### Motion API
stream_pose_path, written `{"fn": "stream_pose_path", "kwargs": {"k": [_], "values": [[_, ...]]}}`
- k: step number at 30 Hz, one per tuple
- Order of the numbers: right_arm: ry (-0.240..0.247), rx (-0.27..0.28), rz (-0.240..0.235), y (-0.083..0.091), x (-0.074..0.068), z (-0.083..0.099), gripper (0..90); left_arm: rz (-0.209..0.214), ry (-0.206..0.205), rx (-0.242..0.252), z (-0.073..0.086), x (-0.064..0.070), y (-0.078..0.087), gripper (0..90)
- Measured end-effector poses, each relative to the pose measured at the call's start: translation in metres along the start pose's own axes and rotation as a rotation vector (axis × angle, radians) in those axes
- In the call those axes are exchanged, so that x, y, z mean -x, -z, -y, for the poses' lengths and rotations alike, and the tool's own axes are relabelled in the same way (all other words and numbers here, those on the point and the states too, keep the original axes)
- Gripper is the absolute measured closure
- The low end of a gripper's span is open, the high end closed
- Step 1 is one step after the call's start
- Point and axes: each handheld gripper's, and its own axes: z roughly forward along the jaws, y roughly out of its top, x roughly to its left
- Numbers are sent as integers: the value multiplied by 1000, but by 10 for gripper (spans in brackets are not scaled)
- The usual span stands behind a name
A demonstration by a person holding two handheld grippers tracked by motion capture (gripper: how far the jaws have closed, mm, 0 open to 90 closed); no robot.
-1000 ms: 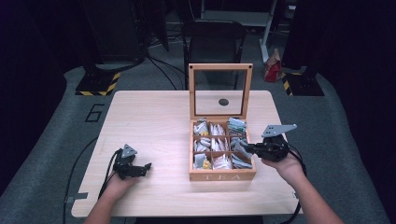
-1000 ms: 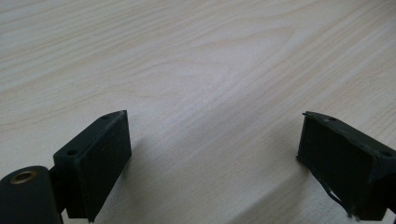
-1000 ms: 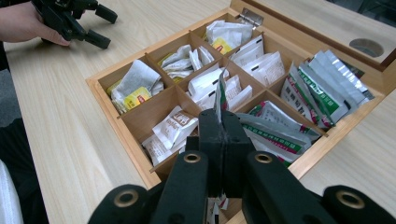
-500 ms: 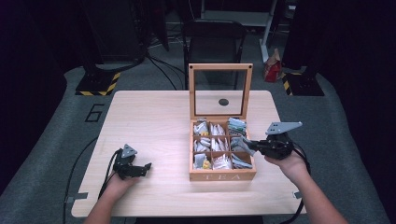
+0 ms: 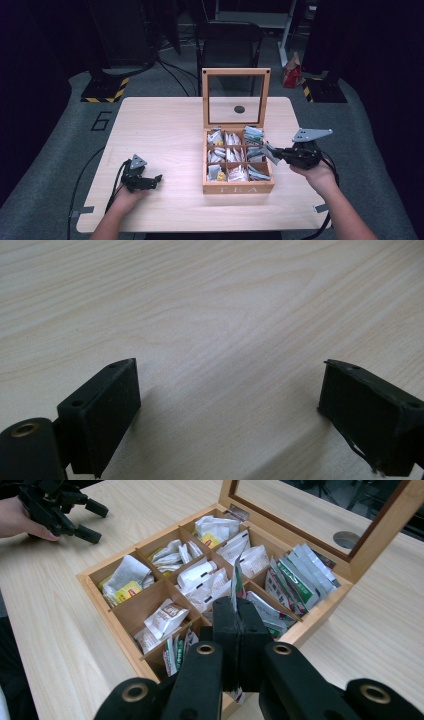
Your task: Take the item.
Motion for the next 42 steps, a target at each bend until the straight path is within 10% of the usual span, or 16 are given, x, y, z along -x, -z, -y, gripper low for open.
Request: {"fn": "stream_pose_path", "kwargs": {"k": [42], "values": [[-74, 1, 119, 21, 30, 31, 894, -2, -1, 1, 0, 0, 0, 92]]}}
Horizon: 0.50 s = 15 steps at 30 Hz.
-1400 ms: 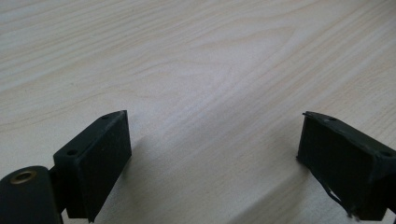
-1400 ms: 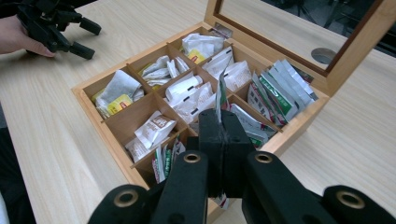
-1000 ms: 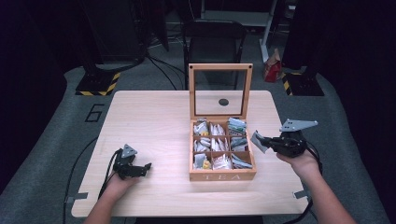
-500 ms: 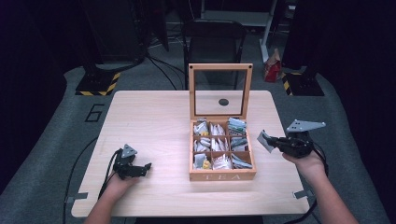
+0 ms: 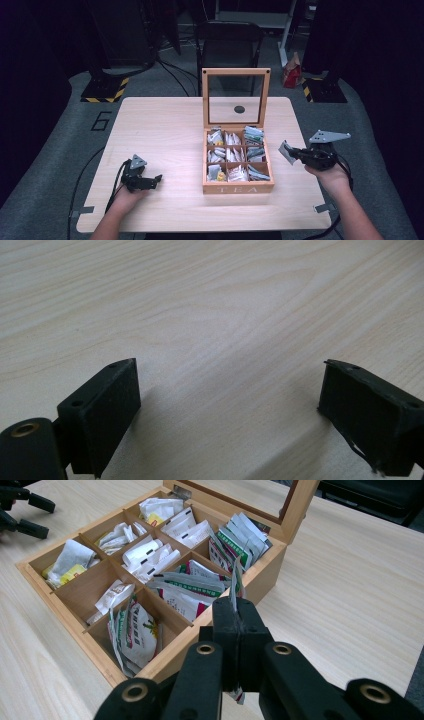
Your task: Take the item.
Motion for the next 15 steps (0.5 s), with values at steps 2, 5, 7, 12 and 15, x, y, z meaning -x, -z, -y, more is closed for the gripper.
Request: {"fn": "stream_pose_path", "kwargs": {"k": [2, 5, 7, 12, 15], "values": [[-4, -1, 5, -1, 0, 2, 894, 1, 0, 0, 0, 0, 0, 92], [-7, -5, 8, -2, 1, 5, 894, 1, 1, 0, 0, 0, 0, 92], [-4, -7, 11, -3, 1, 7, 894, 1, 1, 0, 0, 0, 0, 92], [-10, -7, 24, -6, 2, 12, 894, -1, -1, 0, 0, 0, 0, 92], [-13, -13, 26, -8, 2, 16, 894, 2, 0, -1, 0, 0, 0, 92]]}}
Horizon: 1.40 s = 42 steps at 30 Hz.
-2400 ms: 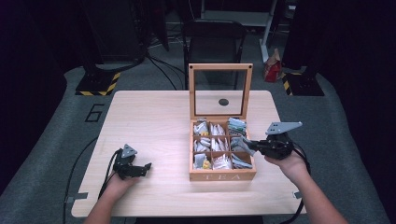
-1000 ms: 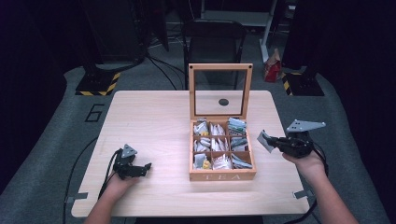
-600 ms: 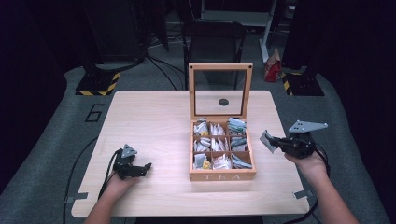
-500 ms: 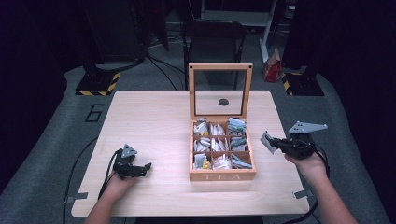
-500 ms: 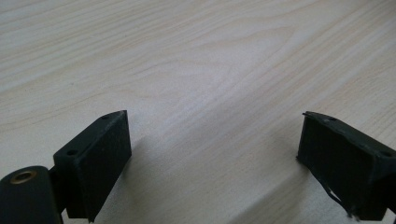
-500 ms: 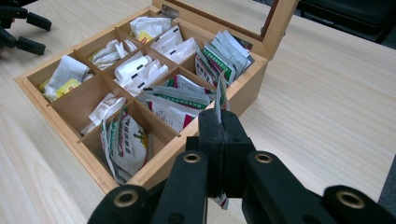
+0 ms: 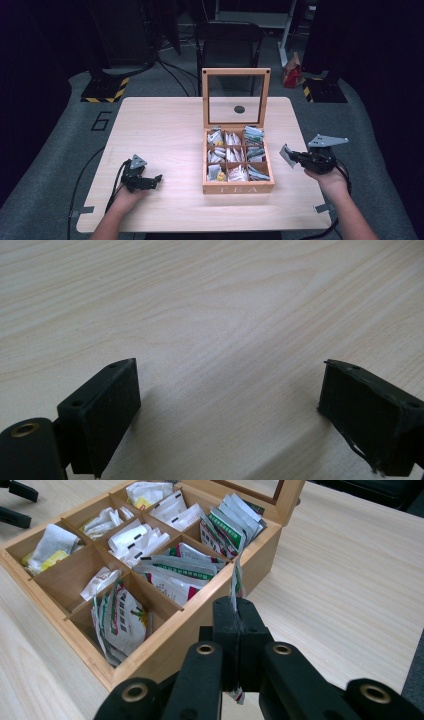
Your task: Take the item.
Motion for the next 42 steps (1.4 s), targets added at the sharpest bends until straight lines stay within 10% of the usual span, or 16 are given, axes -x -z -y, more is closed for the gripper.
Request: {"fn": "stream_pose_path", "kwargs": {"k": [42], "values": [[-17, -45, 56, -25, 2, 42, 893, 0, 0, 0, 0, 0, 0, 92]]}}
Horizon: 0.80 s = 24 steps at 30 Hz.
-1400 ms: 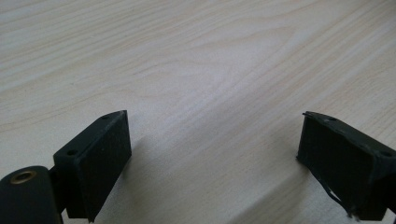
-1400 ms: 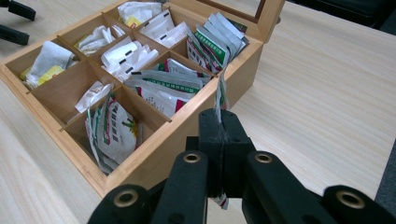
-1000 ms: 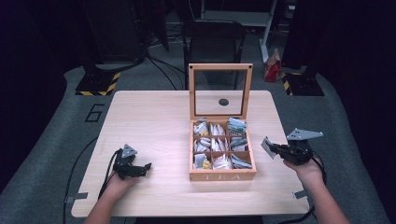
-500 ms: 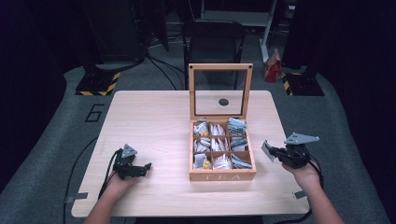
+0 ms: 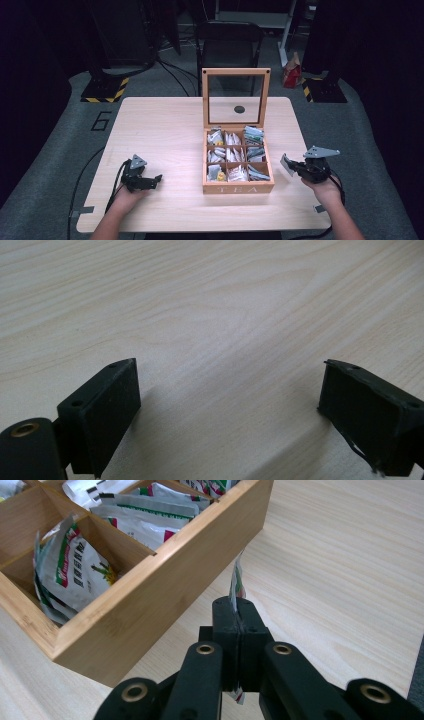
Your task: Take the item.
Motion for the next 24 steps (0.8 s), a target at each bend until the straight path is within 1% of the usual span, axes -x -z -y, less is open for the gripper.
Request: {"fn": "stream_pose_path", "kwargs": {"k": [1, 3, 4, 8, 10, 13, 14, 16, 19, 23, 24], "values": [[-1, -2, 8, 0, 0, 1, 893, 0, 0, 0, 0, 0, 0, 92], [3, -5, 6, -2, 0, 3, 893, -2, -3, -1, 0, 0, 0, 92], [4, -15, 14, -3, 0, 5, 893, 0, 0, -1, 0, 0, 0, 92], [3, -24, 20, -5, 0, 8, 893, -1, -2, -1, 0, 0, 0, 92], [16, -30, 34, -7, 0, 10, 892, -1, -2, -1, 0, 0, 0, 92], [22, -41, 43, -9, -1, 13, 892, -1, -3, -1, 0, 0, 0, 92], [18, -44, 50, -10, -1, 14, 891, -2, -3, -1, 0, 0, 0, 92], [17, -51, 44, -11, -2, 15, 892, -2, -2, -1, 0, 0, 0, 92], [25, -46, 45, -13, -3, 18, 892, 0, 0, -1, 0, 0, 0, 92], [19, -55, 33, -16, -6, 20, 891, 0, -1, -1, 0, 0, 0, 92], [23, -59, 36, -16, -6, 21, 891, 0, -1, -1, 0, 0, 0, 92]]}}
